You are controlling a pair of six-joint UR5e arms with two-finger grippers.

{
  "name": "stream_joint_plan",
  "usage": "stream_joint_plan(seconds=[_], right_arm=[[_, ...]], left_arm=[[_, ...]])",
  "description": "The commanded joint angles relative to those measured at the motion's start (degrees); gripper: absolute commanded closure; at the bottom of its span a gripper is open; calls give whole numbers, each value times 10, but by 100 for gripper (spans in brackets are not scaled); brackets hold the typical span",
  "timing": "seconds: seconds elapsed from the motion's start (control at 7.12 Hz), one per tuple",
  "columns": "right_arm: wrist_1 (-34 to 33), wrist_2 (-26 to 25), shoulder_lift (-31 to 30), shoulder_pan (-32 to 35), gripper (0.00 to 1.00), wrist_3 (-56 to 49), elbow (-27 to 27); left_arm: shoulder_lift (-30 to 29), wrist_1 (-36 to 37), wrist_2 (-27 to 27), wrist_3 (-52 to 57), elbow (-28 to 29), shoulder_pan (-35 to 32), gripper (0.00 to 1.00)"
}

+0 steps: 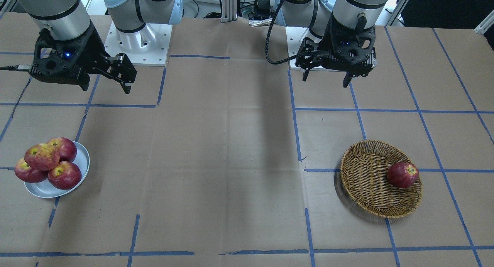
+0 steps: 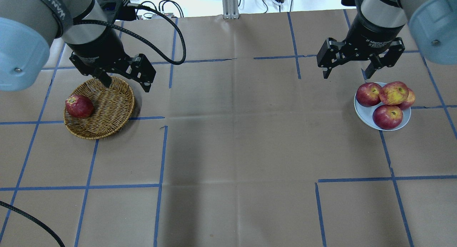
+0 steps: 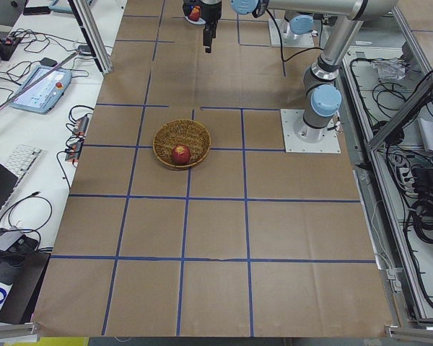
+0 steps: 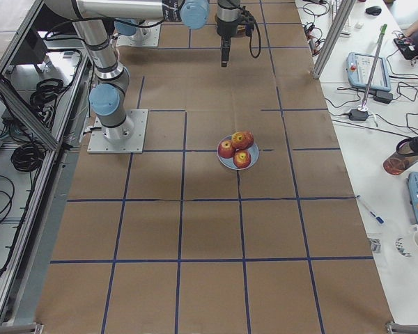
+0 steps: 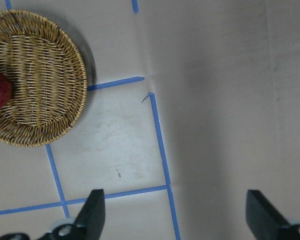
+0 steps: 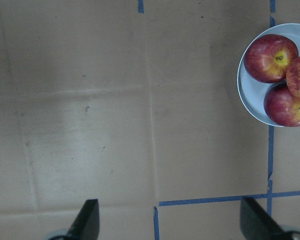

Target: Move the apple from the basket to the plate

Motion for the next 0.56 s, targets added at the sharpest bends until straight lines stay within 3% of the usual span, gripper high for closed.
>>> stream_joint_plan(seconds=[0.0,0.42], right_arm=[[0,-1,0,0,0,3,-2],[0,-1,1,0,0,-3,-2]], left_arm=[[1,0,0,0,0,0,1],[1,0,0,-2,0,0,1]])
